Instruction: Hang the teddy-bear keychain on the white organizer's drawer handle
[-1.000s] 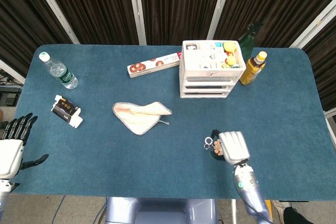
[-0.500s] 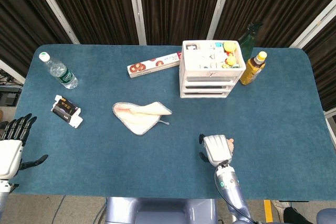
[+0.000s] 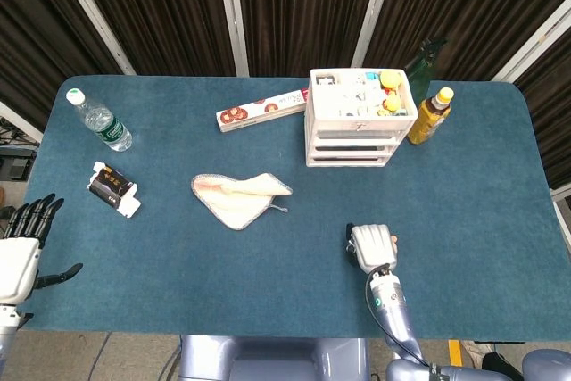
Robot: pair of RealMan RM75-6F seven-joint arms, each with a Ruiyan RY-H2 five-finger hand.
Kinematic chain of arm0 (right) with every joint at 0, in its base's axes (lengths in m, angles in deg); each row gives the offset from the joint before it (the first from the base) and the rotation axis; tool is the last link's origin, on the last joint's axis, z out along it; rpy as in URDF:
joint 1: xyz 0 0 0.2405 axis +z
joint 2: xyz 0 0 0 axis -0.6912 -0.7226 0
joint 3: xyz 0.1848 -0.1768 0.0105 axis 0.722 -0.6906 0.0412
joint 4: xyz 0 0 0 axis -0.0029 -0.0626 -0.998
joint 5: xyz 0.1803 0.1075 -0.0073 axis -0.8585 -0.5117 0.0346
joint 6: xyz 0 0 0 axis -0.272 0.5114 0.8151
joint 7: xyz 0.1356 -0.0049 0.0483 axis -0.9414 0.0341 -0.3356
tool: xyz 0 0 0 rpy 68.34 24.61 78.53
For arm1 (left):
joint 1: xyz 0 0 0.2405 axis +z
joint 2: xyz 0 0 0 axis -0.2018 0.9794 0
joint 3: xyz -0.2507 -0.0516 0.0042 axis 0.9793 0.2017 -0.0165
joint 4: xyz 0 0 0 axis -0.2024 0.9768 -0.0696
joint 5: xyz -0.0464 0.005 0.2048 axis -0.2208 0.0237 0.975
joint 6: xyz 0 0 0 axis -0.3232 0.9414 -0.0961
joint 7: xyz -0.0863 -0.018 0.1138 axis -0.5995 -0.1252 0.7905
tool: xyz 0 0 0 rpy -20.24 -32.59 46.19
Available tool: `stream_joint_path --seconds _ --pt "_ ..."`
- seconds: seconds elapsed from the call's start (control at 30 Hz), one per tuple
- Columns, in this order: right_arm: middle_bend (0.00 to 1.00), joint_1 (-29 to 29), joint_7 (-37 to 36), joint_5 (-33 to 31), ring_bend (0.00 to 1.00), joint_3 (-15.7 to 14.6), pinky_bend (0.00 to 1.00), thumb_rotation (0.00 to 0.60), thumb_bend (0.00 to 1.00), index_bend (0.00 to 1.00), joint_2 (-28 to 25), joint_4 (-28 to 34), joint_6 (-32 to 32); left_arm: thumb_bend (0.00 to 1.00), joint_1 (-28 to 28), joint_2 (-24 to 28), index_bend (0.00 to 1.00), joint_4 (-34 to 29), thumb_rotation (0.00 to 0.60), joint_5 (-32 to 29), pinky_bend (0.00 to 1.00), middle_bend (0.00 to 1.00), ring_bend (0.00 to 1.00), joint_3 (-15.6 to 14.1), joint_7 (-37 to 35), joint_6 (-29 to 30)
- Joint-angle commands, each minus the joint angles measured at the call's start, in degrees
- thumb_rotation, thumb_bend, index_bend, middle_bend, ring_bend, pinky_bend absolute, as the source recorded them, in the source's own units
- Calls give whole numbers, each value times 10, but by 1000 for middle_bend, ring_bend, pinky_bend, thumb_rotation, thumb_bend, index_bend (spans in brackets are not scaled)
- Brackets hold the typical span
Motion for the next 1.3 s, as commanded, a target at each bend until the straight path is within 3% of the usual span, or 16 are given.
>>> stream_joint_path --seconds 0.03,1.03,1.3 --pt "1000 2 -3 -6 1000 2 920 600 299 495 2 -7 -3 49 -1 -1 0 -1 600 0 0 0 0 0 1 -1" --pt "1000 4 -17 -31 1000 -6 920 600 299 532 19 -45 -8 49 -2 0 0 -3 600 -2 0 0 0 1 -2 -2" --pt "1000 3 -18 -32 1000 -10 920 600 346 559 26 -54 -7 50 -2 1 0 -3 600 -2 0 0 0 1 -4 -2"
